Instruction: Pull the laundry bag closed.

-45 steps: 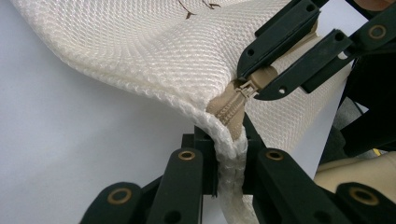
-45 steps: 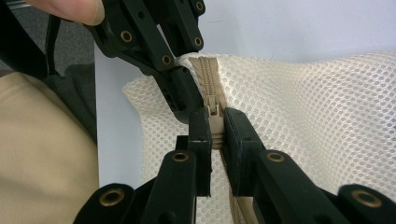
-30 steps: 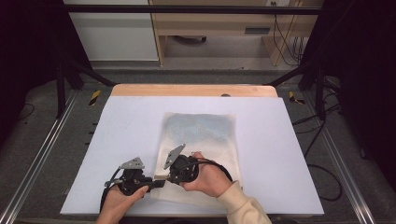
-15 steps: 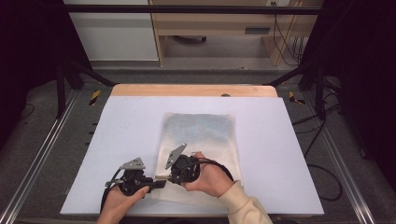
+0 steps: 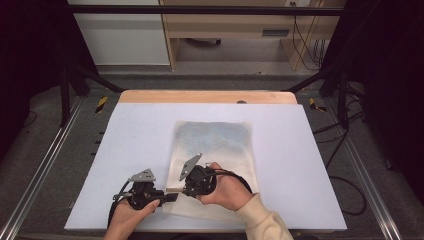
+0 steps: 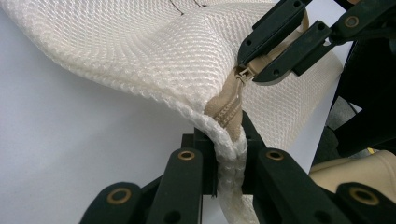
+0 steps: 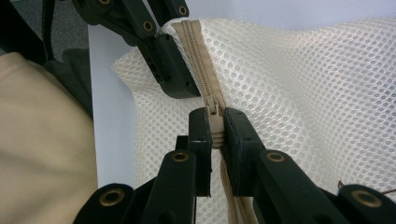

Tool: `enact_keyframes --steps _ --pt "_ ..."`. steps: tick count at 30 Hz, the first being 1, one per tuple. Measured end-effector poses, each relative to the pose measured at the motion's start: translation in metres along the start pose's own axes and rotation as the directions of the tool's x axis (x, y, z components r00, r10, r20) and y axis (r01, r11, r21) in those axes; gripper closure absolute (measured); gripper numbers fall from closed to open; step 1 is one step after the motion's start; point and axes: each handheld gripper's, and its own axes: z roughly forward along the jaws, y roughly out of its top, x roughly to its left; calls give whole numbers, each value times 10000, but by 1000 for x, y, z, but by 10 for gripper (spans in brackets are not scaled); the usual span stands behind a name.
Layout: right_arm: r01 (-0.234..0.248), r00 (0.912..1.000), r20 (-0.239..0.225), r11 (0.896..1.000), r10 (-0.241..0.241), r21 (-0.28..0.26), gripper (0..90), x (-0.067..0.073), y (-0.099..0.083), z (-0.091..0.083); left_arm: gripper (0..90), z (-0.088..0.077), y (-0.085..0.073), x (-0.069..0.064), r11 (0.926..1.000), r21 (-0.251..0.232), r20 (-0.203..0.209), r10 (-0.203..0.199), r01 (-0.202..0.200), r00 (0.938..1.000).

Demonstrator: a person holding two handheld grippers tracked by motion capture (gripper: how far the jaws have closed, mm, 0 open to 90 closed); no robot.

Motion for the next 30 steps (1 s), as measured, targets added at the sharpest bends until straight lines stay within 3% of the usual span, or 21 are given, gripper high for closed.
enact_keyframes --steps 5,30 --pt "-58 9999 -101 10000 58 -47 820 -1 -2 -2 832 0 1 -2 10000 -30 61 24 -24 10000" --pt "-241 9990 370 9997 244 -71 820 0 -13 -16 832 1 1 -3 9998 -116 22 142 -141 9999"
